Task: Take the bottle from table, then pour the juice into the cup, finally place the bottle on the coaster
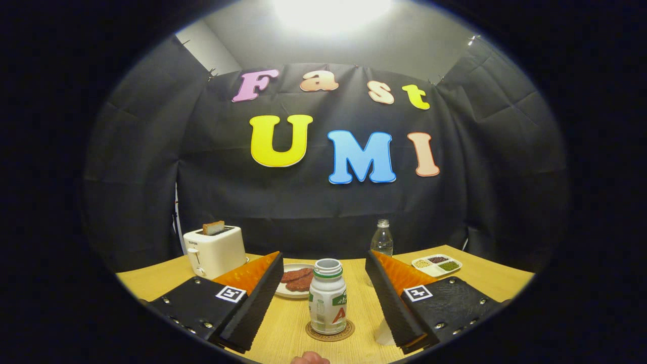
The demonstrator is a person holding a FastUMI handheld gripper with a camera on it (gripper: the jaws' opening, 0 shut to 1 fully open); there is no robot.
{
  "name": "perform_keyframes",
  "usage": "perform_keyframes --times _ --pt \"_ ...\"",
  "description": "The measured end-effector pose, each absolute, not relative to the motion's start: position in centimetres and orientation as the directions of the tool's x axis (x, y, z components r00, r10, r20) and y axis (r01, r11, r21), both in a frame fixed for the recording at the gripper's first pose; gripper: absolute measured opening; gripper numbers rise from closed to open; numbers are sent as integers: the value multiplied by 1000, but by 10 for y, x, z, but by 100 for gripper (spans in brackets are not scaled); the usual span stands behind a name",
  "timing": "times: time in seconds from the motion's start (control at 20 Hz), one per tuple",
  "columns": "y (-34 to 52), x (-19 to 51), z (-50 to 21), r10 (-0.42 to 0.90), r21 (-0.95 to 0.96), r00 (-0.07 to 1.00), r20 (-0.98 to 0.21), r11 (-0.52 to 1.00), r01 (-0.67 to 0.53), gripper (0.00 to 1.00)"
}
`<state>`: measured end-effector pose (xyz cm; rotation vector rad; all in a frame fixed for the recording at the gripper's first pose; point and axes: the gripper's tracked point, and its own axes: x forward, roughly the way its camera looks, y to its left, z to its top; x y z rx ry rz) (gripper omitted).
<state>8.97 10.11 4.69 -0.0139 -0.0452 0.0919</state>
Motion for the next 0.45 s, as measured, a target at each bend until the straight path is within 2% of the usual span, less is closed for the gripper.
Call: perform_keyframes --times 0.45 --pt "103 63 66 135 -2 990 35 991 -135 98"
